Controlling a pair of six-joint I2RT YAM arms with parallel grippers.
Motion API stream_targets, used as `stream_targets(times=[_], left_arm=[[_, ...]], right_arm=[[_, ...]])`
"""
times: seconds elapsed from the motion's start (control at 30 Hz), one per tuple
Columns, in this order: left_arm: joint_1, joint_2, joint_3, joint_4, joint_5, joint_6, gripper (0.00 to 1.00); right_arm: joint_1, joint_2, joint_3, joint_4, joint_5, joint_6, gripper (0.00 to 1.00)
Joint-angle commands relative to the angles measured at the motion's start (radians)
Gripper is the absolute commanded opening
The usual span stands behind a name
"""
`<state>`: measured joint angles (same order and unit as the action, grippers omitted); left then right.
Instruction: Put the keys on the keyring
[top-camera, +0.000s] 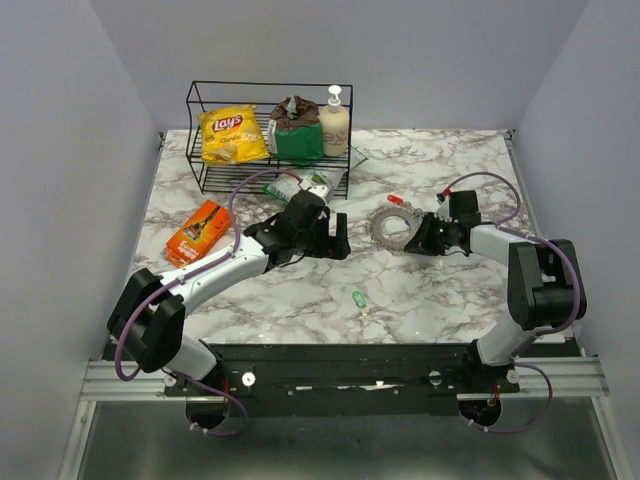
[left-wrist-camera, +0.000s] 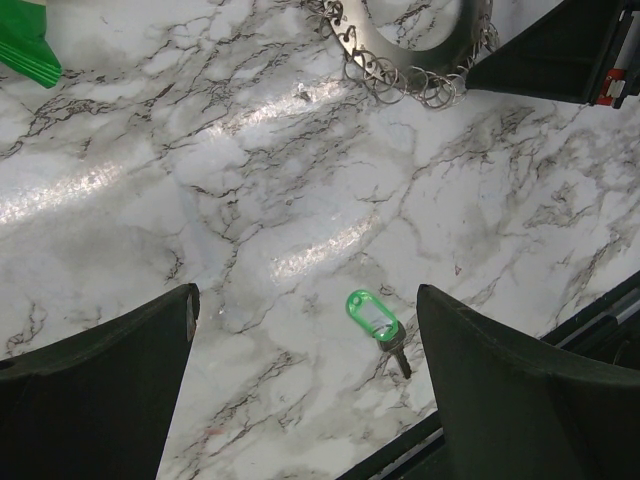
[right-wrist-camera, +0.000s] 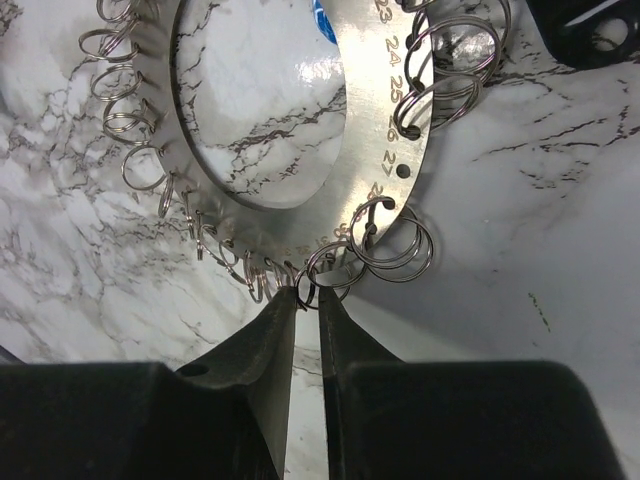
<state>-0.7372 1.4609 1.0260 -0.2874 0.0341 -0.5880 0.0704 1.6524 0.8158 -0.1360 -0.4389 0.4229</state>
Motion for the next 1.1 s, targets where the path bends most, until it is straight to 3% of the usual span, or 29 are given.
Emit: stream_targets(times=[0.0,0.57,1.07], left_arm=[[-0.004,-0.005,-0.001,-0.019,-0.014,0.008,0.99],[-0.002,-0.005,0.014,-0.039,-0.026,0.020,0.99],[-0.002,-0.011,0.048,-0.110,-0.106,0.063,0.99]], right_arm=[[0.009,-0.023,-0.012,-0.020,-0.037,0.007,0.23],[0.127,0.014,0.009,0.053,-0.093,0.080,0.23],[0.282,0.124,0.143,0.090,-0.112,0.125,0.23]])
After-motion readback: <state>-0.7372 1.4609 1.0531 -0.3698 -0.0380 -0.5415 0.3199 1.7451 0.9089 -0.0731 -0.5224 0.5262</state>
